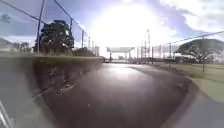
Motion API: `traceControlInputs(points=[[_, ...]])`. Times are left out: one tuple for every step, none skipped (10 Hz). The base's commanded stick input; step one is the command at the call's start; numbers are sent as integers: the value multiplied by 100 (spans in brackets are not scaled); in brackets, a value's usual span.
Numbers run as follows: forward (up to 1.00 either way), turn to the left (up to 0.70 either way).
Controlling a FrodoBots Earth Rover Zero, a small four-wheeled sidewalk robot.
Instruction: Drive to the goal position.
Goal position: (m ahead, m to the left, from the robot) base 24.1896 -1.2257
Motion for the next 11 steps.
traceControlInputs(points=[[70, 0], [70, 0], [70, 0], [70, 0], [70, 0], [70, 0], [70, 0], [70, 0], [70, -34], [70, -35], [70, -34]])
